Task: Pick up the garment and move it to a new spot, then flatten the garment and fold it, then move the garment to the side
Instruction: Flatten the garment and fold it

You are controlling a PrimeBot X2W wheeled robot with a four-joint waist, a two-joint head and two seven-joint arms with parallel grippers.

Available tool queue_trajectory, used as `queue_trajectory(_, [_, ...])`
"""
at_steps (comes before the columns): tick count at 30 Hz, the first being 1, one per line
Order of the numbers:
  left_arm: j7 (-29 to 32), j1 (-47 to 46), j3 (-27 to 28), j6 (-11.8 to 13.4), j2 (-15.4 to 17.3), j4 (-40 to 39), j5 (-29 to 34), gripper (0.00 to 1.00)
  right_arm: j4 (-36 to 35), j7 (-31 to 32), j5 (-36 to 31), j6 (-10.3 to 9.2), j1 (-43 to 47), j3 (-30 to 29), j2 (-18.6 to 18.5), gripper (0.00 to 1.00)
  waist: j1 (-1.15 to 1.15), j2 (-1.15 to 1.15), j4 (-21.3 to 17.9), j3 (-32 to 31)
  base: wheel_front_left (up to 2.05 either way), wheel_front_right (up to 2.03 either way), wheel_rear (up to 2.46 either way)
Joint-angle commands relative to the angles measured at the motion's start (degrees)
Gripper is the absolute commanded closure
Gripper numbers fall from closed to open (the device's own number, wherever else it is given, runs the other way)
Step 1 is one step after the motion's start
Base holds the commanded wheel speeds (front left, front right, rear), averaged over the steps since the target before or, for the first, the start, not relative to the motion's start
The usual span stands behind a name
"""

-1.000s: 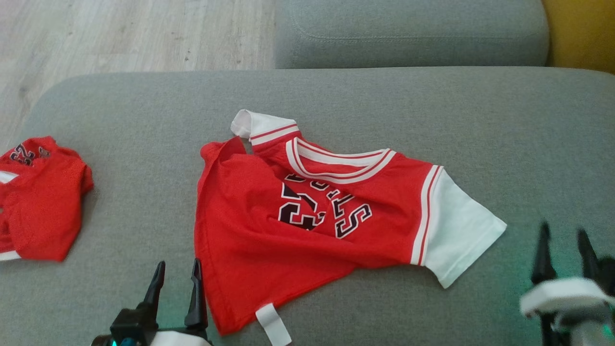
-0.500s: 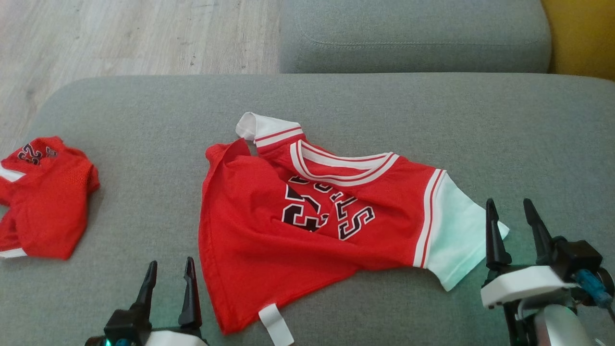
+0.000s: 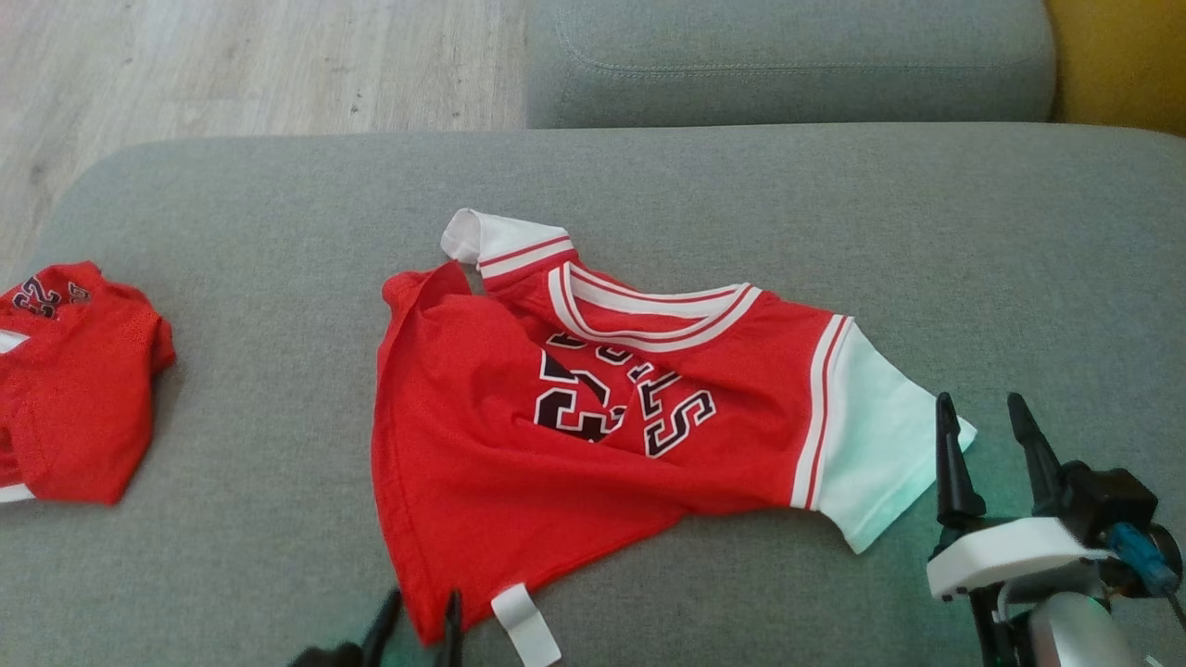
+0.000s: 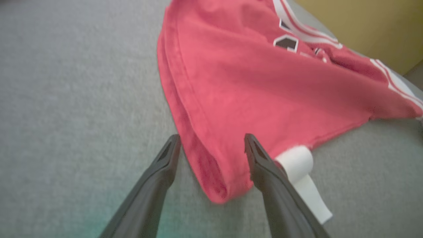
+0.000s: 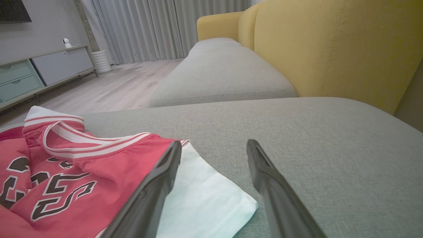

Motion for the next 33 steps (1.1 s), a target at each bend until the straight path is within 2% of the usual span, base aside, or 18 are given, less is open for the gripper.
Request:
queue_trajectory(1, [-0.56,-1.49,0.82,-0.28,0.05,-0.17,-0.63,0.00,-1.45,-0.63,0.05,-0.04,-1.71,1.07,-0.38,0.00,0.00,0.00,-0.02,0.07,0.00,0.00,0.00])
queue_trajectory(6, [-0.56,-3.16,-2.43,-0.42,0.05,5.57,-3.19,0.00,-1.41,-0.63,-0.01,-0.04,-2.04,0.75,-0.38,0.00,0.00,0.00,0.12,0.27,0.00,0.00,0.00])
queue_trajectory(11, [-0.56,-4.80,-5.97,-0.79,0.05,7.76,-6.67,0.00,-1.42,-0.63,0.18,-0.04,-2.16,0.92,-0.38,0.00,0.00,0.00,0.49,0.55,0.00,0.00,0.00])
queue_trajectory(12, [-0.56,-5.08,-7.02,-0.88,0.05,7.97,-7.74,0.05,-1.41,-0.63,0.21,-0.04,-2.20,0.98,-0.38,0.00,0.00,0.00,0.55,0.61,0.00,0.00,0.00])
queue_trajectory(13, [-0.56,-5.45,-7.94,-0.93,0.05,8.13,-8.78,0.91,-1.38,-0.63,0.23,-0.04,-2.26,1.01,-0.38,0.00,0.00,0.00,0.60,0.69,0.00,0.00,0.00])
queue_trajectory(14, [-0.56,-5.91,-8.56,-0.97,0.05,7.94,-9.88,1.00,-1.28,-0.63,0.25,-0.04,-2.33,1.04,-0.38,0.00,0.00,0.00,0.67,0.79,0.00,0.00,0.00])
queue_trajectory(18, [-0.56,-7.90,-7.11,-1.00,0.05,6.31,-10.96,1.00,0.24,-0.63,0.06,-0.04,-3.06,0.43,-0.38,0.00,0.00,0.00,1.05,1.13,0.00,0.00,0.00])
queue_trajectory(25, [-0.56,-6.50,5.57,2.89,1.60,-4.34,-4.40,1.00,7.48,-0.63,-1.53,-0.04,-4.46,-0.83,-0.38,0.00,0.00,0.00,2.39,1.41,0.00,0.00,0.00])
queue_trajectory(28, [-0.56,-5.11,8.68,2.60,1.48,-6.83,-1.96,1.00,10.75,-0.63,-1.37,-0.04,-4.79,0.31,-0.38,0.00,0.00,0.00,3.14,1.60,0.00,0.00,0.00])
queue_trajectory(33, [-0.56,-4.33,10.06,1.50,0.93,-6.95,-0.21,1.00,13.57,-0.63,-0.37,-0.04,-4.79,4.17,-0.38,0.00,0.00,0.00,3.65,1.80,0.00,0.00,0.00])
